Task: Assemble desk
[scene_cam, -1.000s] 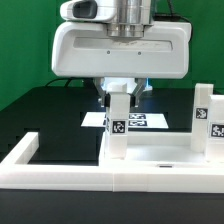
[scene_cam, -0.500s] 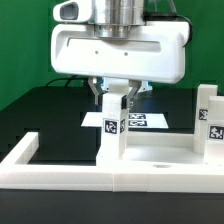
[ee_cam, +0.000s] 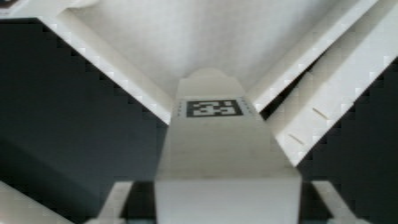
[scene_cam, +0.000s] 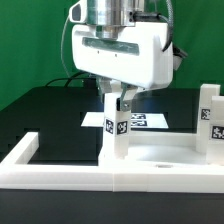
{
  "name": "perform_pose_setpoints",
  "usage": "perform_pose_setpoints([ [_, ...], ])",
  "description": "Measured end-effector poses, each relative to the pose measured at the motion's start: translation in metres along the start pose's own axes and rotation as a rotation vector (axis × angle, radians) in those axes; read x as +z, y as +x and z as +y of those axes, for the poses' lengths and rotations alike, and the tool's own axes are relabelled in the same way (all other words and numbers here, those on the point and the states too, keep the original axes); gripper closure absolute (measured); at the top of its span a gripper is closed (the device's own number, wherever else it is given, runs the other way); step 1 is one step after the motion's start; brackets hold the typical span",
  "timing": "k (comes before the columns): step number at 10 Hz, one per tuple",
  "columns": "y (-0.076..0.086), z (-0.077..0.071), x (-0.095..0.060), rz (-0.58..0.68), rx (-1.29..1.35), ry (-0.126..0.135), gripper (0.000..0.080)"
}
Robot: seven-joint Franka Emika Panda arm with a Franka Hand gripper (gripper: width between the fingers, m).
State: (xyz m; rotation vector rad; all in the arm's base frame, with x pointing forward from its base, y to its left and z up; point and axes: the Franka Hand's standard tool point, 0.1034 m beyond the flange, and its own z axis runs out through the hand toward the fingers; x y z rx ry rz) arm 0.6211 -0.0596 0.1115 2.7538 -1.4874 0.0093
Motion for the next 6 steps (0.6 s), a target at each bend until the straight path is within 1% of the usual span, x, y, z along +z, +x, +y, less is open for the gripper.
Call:
perform_pose_setpoints([
  [2, -0.0002, 0.0000, 0.0001, 0.000, -0.030, -0.001, 0.0510],
  [3, -0.0008, -0.0007, -0.0009, 0.000, -0.091, 0.001, 0.0345],
  [4, -0.0018, -0.0017, -0.0015, -0.001, -0.127, 0.002, 0.0198],
  [5, -0.0016, -0.0014, -0.0015, 0.000, -0.265, 0.000, 0.0163],
  [6, -0.0011, -0.0010, -0.0013, 0.001, -0.366, 0.000, 0.0163],
])
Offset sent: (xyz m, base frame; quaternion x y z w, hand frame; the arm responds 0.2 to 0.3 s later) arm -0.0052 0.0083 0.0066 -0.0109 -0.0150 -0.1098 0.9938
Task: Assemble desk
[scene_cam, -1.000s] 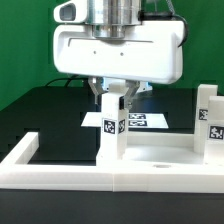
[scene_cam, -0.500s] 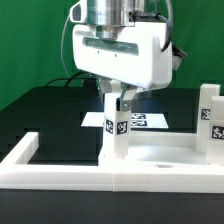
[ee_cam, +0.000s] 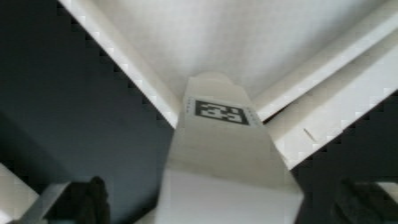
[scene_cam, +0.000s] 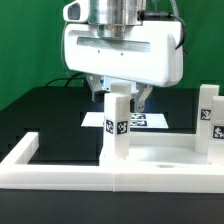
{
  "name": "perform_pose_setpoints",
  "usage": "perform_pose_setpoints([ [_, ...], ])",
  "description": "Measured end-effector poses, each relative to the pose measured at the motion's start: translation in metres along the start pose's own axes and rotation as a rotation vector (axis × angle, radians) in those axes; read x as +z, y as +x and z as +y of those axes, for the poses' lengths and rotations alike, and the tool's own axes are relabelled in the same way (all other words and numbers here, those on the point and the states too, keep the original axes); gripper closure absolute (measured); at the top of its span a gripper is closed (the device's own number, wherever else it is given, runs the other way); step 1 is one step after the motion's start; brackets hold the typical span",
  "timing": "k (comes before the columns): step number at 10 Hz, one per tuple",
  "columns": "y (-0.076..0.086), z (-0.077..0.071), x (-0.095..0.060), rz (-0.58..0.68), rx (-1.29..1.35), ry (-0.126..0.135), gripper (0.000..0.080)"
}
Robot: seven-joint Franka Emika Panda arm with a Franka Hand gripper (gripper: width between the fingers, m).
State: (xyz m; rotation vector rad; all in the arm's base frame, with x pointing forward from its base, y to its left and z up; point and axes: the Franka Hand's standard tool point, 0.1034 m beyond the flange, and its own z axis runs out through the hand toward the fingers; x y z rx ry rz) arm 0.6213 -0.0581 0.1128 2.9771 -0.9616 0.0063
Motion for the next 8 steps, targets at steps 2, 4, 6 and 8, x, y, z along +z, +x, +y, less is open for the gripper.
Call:
perform_pose_setpoints([
  [2, 0.0005, 0.0010, 0.0002, 0.000, -0.173, 0.000, 0.0152],
  [4, 0.0008, 0.0014, -0.0001, 0.000, -0.329, 0.000, 0.0150],
  [6, -0.0007, -0.0004, 0.0002, 0.000, -0.600, -0.010, 0.0150],
  [8, -0.0023, -0.0034, 0.0000, 0.001, -0.801, -0.006, 0.0150],
])
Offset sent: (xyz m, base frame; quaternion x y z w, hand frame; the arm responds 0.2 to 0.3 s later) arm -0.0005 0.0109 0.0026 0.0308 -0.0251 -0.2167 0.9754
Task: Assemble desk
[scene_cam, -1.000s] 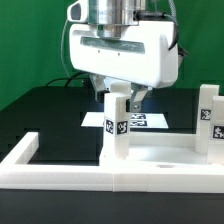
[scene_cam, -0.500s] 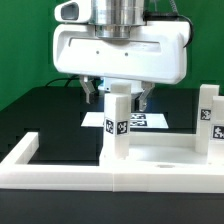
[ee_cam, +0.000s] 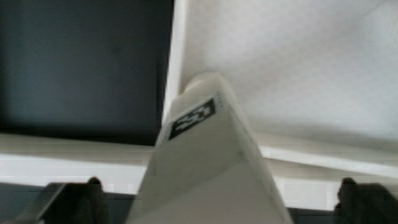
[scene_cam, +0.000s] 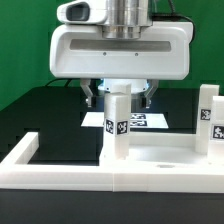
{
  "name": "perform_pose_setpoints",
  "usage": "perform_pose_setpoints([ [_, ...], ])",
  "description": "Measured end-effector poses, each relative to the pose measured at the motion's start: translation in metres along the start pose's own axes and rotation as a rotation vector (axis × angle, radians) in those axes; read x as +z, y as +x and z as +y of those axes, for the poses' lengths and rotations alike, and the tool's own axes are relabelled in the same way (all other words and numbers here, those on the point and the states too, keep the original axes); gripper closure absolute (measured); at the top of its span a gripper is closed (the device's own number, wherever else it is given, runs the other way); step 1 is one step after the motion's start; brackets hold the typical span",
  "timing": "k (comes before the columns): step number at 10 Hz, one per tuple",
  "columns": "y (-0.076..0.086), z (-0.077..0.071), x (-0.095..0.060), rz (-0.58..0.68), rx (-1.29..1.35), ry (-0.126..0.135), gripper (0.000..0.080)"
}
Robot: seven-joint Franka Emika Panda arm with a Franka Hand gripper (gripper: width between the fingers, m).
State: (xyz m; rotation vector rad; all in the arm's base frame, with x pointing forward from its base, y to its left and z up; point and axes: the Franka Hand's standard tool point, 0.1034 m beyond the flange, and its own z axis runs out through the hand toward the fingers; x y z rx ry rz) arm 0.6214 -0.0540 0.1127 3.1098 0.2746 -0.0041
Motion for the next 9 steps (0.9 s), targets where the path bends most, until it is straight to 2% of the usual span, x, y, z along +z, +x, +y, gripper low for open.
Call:
perform_pose_setpoints([
  [3, -0.0010, 0.0009, -0.0003, -0.003, -0.154, -0.013, 0.0150],
  [5, -0.0014, 0.0022, -0.0003, -0.005, -0.189, -0.017, 0.0412],
  [6, -0.0016, 0.0024, 0.0000, -0.005, -0.186, -0.017, 0.0412],
  [7, -0.0017, 0.0024, 0.0001, -0.006, -0.186, -0.017, 0.0514],
  [9, -0.0017, 0.0024, 0.0002, -0.006, -0.150, -0.017, 0.0513],
])
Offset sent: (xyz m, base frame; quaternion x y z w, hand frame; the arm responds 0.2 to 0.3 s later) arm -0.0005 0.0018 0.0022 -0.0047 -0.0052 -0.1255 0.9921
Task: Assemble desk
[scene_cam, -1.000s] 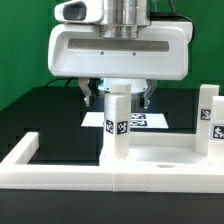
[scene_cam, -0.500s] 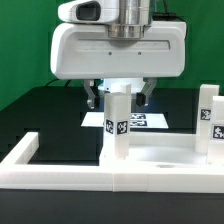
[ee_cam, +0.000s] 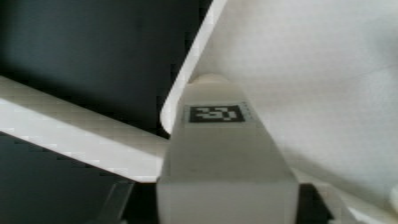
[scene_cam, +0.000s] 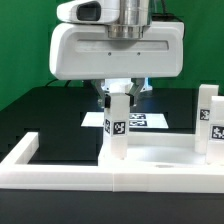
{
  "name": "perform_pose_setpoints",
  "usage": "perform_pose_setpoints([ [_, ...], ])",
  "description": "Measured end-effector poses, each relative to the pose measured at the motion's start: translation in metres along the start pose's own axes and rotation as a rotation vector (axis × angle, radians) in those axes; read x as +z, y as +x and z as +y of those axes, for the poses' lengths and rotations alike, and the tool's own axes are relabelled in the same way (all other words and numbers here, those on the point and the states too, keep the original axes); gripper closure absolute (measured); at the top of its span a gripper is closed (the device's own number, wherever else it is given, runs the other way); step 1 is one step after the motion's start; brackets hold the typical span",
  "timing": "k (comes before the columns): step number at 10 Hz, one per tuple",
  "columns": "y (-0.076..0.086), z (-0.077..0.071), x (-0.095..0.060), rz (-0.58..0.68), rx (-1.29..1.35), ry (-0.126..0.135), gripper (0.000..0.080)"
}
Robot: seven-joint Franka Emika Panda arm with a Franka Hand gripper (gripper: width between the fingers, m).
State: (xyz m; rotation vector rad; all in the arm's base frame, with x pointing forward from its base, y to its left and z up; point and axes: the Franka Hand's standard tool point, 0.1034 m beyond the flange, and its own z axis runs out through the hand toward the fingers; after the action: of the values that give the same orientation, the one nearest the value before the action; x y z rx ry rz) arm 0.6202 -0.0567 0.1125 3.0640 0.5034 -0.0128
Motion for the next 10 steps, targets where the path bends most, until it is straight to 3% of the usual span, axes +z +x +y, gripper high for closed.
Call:
perform_pose_setpoints([
  [2, 0.0000, 0.0000, 0.0000, 0.000, 0.121, 0.003, 0.0513],
  [10, 0.0010, 0.0008, 0.0000, 0.000, 1.100, 0.020, 0.0512],
])
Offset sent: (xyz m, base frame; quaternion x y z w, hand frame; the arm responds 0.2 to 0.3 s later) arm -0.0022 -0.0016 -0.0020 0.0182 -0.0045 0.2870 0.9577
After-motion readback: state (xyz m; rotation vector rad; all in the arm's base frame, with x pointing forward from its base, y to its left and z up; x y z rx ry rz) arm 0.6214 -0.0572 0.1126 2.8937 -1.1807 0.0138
